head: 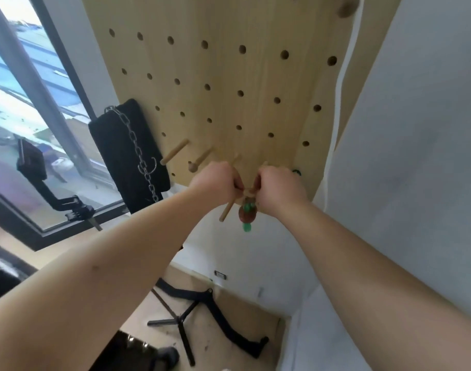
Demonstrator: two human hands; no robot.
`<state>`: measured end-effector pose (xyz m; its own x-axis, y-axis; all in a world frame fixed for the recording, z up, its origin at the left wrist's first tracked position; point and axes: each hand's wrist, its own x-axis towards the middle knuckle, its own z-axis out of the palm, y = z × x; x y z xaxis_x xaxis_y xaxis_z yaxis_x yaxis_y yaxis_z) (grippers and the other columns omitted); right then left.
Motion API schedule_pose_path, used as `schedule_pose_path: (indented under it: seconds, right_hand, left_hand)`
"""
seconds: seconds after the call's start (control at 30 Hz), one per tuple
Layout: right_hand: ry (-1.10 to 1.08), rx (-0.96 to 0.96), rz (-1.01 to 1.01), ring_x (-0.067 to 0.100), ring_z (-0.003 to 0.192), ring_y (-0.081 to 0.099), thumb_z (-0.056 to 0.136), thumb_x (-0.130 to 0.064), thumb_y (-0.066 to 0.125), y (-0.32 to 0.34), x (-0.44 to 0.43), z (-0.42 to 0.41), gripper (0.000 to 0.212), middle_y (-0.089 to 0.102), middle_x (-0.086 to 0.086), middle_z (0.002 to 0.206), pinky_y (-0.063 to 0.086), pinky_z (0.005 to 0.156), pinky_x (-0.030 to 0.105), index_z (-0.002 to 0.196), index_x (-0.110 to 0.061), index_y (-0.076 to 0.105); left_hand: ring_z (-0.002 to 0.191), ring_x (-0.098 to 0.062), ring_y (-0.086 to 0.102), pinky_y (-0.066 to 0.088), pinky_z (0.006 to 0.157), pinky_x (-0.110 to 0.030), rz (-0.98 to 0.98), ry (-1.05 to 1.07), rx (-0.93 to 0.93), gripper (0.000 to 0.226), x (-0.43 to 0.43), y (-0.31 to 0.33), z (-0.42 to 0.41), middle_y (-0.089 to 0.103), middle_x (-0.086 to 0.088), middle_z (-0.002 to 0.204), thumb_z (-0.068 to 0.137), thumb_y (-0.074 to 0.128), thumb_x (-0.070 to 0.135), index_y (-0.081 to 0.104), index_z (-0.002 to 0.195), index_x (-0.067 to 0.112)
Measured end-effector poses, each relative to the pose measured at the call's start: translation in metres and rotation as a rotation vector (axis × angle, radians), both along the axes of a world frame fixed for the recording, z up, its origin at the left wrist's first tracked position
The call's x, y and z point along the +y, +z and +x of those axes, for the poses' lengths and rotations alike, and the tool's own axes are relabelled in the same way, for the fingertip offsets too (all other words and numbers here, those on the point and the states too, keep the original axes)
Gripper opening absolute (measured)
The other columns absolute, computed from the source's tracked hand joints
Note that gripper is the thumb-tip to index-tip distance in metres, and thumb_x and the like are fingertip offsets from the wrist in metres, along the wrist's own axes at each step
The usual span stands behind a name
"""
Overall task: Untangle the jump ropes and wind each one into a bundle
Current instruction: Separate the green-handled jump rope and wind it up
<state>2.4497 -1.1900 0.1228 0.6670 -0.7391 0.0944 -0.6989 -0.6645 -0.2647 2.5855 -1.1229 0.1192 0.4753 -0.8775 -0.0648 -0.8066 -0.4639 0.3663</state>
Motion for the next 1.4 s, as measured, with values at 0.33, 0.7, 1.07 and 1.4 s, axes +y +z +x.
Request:
schedule_pose_path:
  seconds: [0.33,0.7,1.07,1.4]
  right_hand:
    - [-0.051,-0.117,0.076,0.025,0.081,0.062,0.088,-0.008,0.054,0.001,-0.046,0.01,0.016,0.066,0.002,0.089,0.057,0.073,0.041,0.09,-0.019,0.065]
    - [-0.109,-0.07,0.032,0.024,0.073,0.061,0.087,-0.013,0.051,-0.001,-0.065,0.02,0.013,0.063,0.0,0.082,0.058,0.068,0.04,0.087,-0.022,0.06]
    - [-0.055,-0.192,0.119,0.025,0.083,0.06,0.091,-0.013,0.052,0.013,-0.018,0.003,0.013,0.063,0.001,0.09,0.056,0.077,0.039,0.095,-0.017,0.063]
    - [0.054,-0.187,0.175,0.024,0.101,0.06,0.093,-0.021,0.054,-0.005,0.093,-0.057,0.025,0.065,0.002,0.113,0.051,0.082,0.034,0.117,-0.02,0.062]
  left_hand:
    - [0.07,-0.018,0.07,0.061,0.072,-0.036,-0.012,-0.081,-0.135,0.018,-0.054,0.005,0.013,0.069,0.001,0.091,0.089,0.066,0.018,0.074,0.102,0.03]
    - [0.074,-0.015,0.071,0.062,0.073,-0.035,-0.027,-0.063,-0.036,0.025,-0.074,0.0,0.015,0.072,-0.002,0.092,0.092,0.066,0.022,0.07,0.116,0.019]
    - [0.085,-0.014,0.065,0.058,0.077,-0.029,-0.2,0.043,0.045,0.023,0.017,0.01,0.004,0.068,0.006,0.102,0.091,0.064,0.027,0.069,0.113,0.026]
    - [0.095,-0.015,0.063,0.054,0.089,-0.035,-0.204,0.099,0.092,0.043,0.156,-0.003,-0.056,0.064,0.007,0.11,0.083,0.07,0.041,0.063,0.122,0.028]
